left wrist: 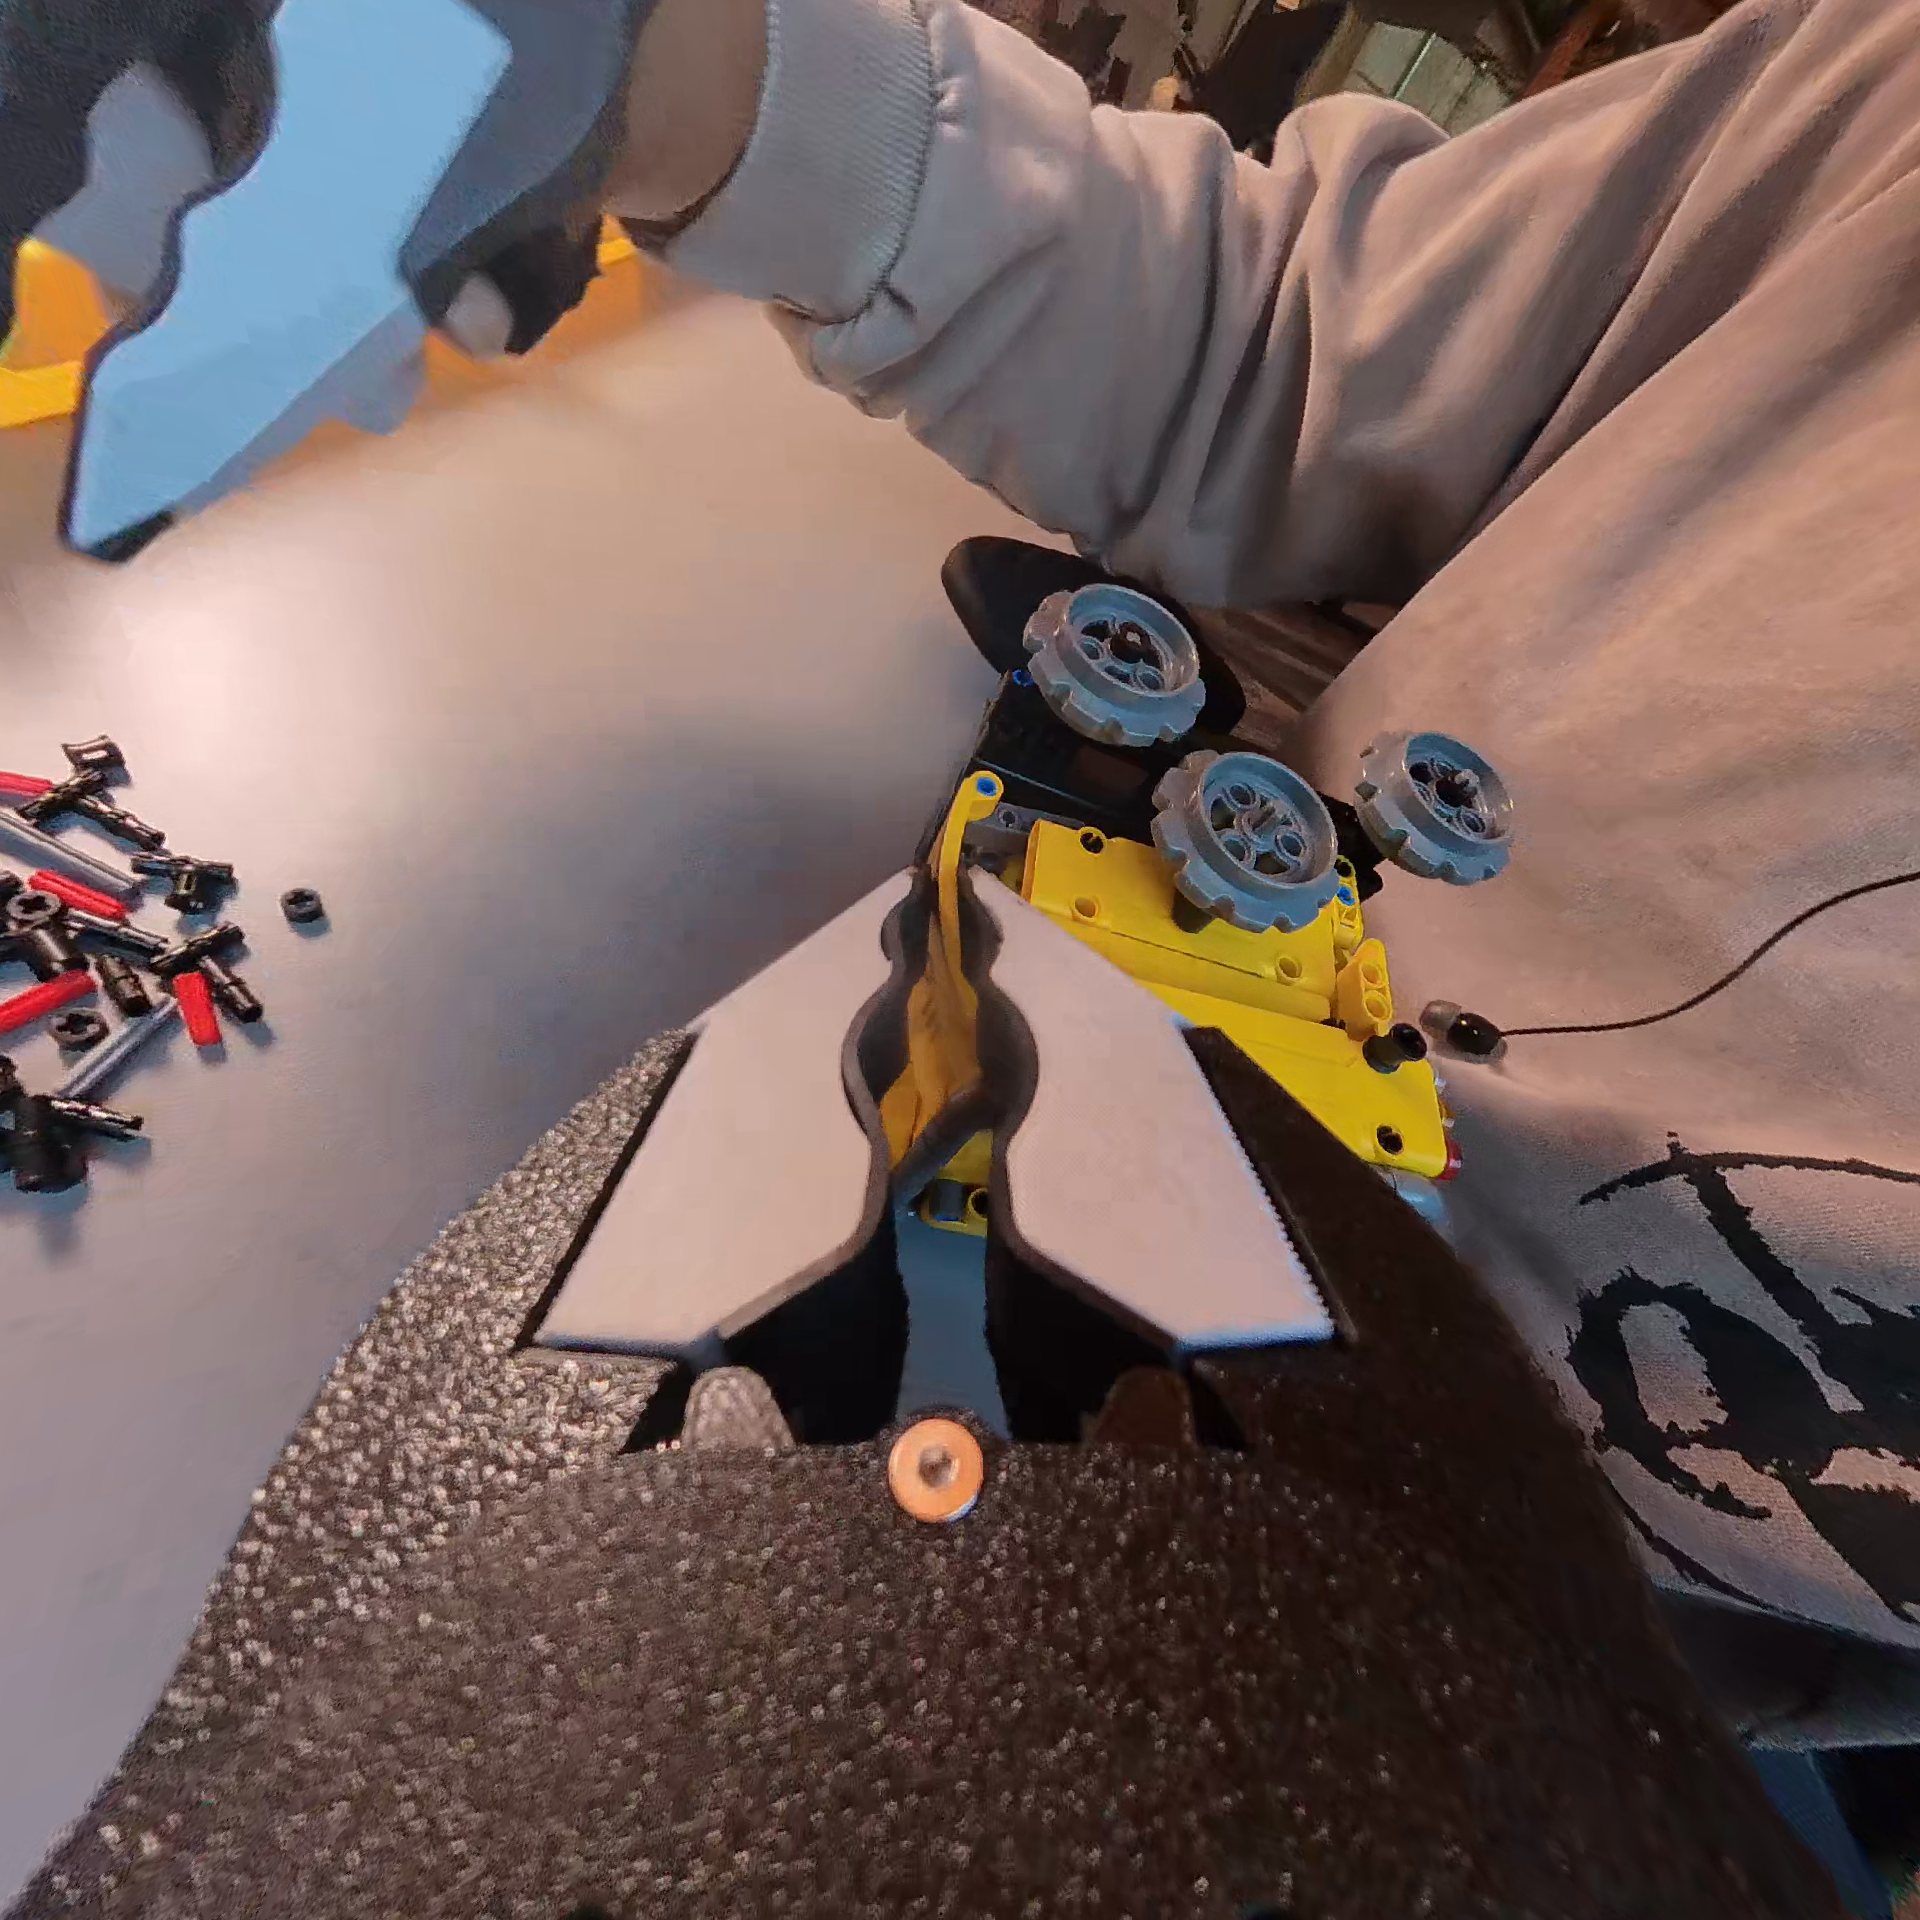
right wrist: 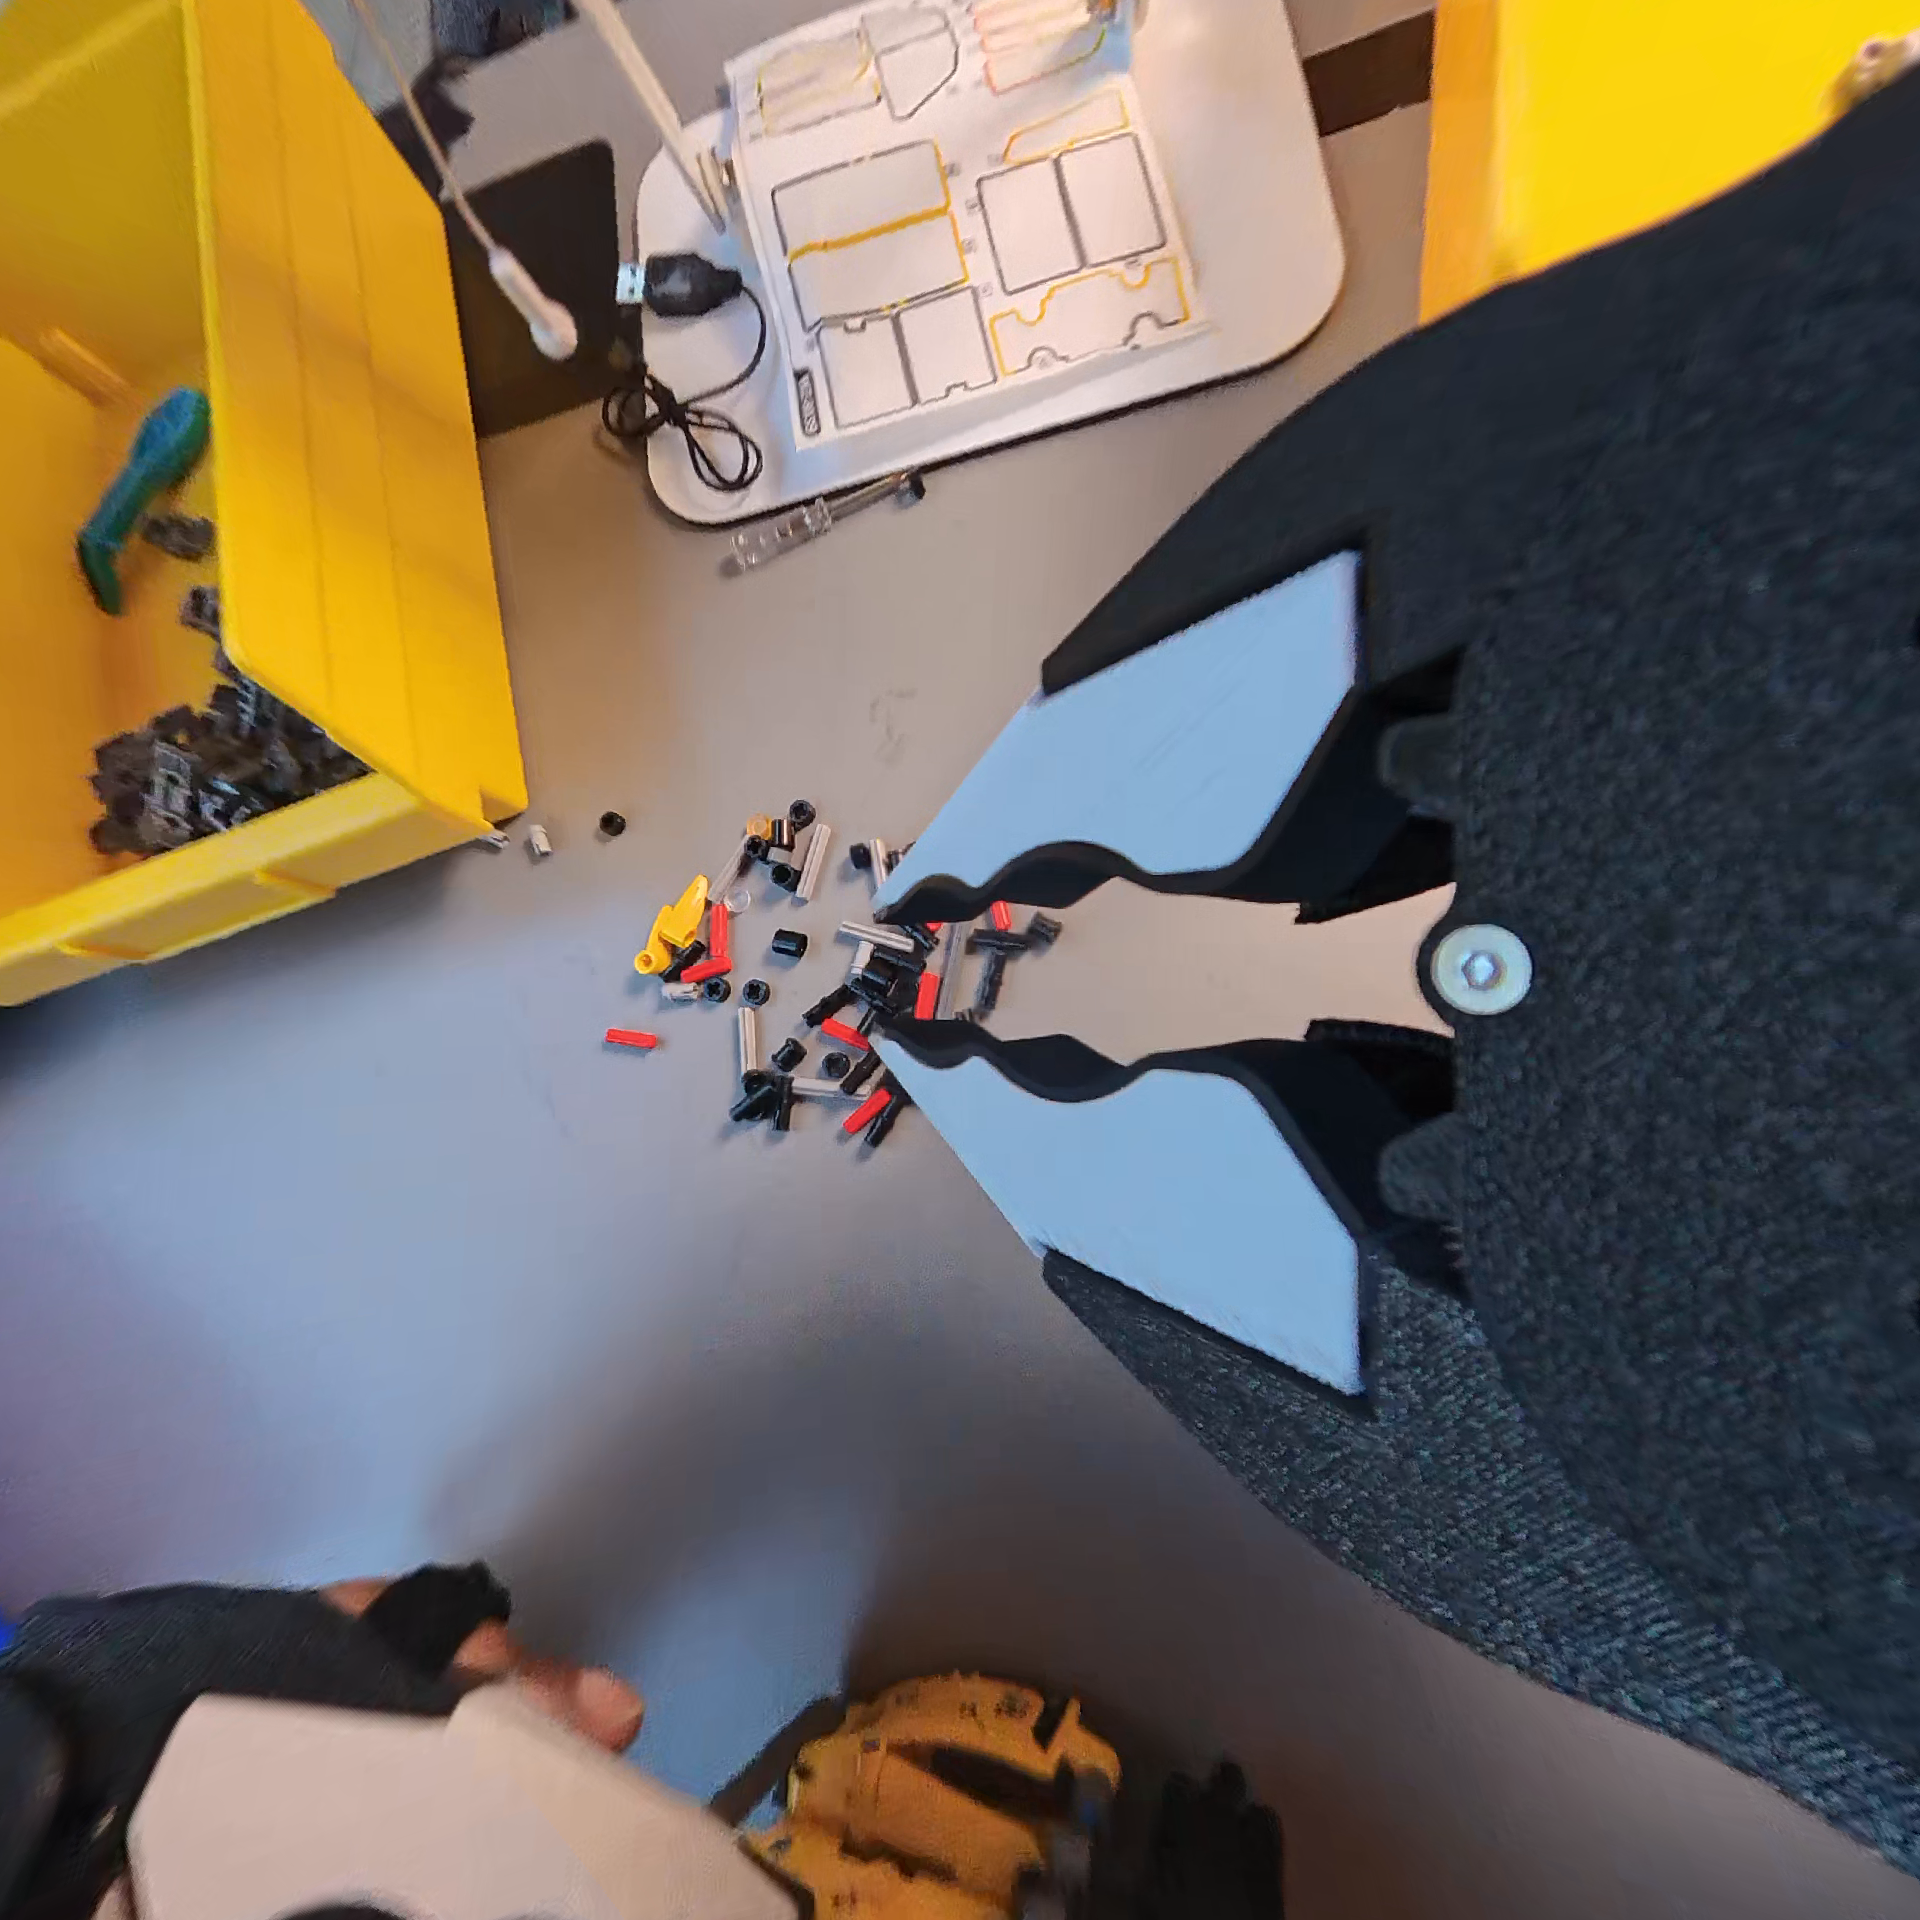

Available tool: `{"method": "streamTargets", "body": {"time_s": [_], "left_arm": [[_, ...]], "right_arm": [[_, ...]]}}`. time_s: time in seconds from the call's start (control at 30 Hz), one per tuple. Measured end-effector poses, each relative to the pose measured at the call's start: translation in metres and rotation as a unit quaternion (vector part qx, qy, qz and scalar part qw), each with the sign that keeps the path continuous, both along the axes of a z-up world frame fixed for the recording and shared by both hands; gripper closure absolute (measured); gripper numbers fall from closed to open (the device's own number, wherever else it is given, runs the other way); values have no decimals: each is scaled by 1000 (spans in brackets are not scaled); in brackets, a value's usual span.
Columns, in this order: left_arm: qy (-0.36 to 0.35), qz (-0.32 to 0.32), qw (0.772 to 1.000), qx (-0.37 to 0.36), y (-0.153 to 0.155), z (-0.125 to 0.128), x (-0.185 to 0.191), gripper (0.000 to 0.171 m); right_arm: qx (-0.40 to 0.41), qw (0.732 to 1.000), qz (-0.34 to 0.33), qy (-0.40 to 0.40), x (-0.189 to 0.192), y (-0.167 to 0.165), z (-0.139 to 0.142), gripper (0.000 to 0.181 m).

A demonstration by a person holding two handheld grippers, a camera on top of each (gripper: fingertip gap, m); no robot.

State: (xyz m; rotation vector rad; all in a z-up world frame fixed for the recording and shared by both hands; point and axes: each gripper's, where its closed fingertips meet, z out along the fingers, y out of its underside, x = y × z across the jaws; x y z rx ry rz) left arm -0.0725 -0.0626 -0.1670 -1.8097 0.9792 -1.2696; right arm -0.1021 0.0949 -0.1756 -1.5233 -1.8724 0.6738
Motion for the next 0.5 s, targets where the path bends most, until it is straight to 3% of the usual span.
{"method": "streamTargets", "body": {"time_s": [0.13,0.27,0.37,0.5], "left_arm": [[0,28,1000,4,9,0,0,168],[-3,70,998,1,21,0,2,168],[-8,75,997,-4,23,0,5,167],[-17,81,997,-7,25,1,6,167]], "right_arm": [[-20,999,-12,44,26,-11,32,165],[-49,995,35,73,46,-50,57,165],[-41,994,62,77,55,-71,67,165],[-28,996,54,71,59,-73,67,165]]}}
